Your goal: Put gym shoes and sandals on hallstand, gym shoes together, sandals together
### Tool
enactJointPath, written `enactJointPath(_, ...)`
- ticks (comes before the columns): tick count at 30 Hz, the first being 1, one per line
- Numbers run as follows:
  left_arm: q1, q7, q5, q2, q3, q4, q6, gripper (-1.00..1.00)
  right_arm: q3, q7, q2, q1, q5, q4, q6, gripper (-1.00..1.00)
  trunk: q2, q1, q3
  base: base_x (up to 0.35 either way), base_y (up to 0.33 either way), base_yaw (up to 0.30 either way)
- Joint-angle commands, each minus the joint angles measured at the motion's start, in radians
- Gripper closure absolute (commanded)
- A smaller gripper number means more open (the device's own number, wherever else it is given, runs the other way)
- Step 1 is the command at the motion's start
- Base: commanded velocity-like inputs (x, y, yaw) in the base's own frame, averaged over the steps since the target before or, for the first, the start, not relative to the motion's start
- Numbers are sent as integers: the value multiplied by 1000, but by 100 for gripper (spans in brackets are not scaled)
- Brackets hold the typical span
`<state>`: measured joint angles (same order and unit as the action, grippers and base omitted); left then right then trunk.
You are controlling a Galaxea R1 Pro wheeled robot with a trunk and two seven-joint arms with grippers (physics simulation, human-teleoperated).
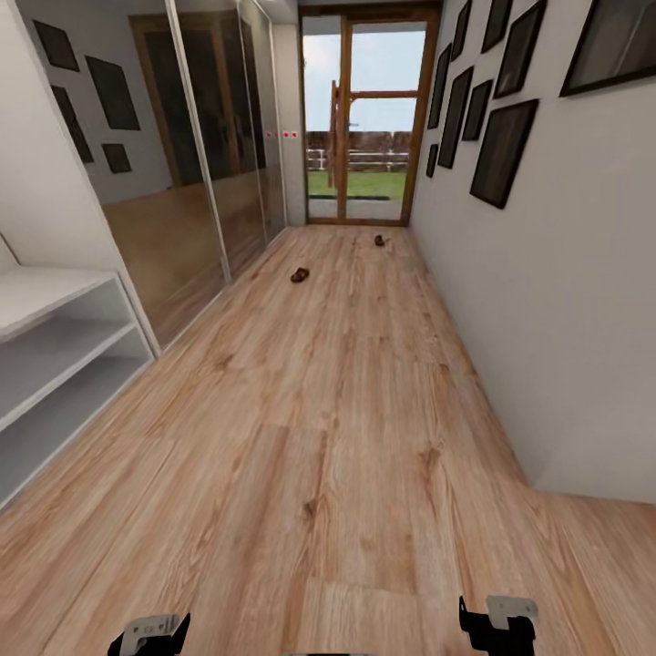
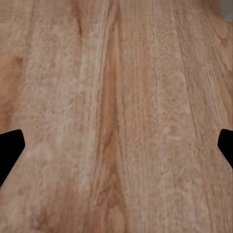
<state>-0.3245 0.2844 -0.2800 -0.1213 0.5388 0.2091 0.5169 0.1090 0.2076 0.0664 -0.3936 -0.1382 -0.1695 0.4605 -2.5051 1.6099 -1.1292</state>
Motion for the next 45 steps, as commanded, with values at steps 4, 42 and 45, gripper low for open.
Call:
enactJointPath(4,-1,5,-7,0,9,0,3,-100,6,3,-2,-1,-11,2,3,-100,0,0,-1,336,-105,0)
enactJointPath(42,-1,5,-4,-1,10,0,3,-100,6,3,-2,-1,-11,4,3,-100,0,0,-1,336,-98,12)
enactJointPath(45,-1,5,-3,-1,10,0,3,-100,6,3,-3,-1,-11,4,3,-100,0,0,-1,339,-16,214)
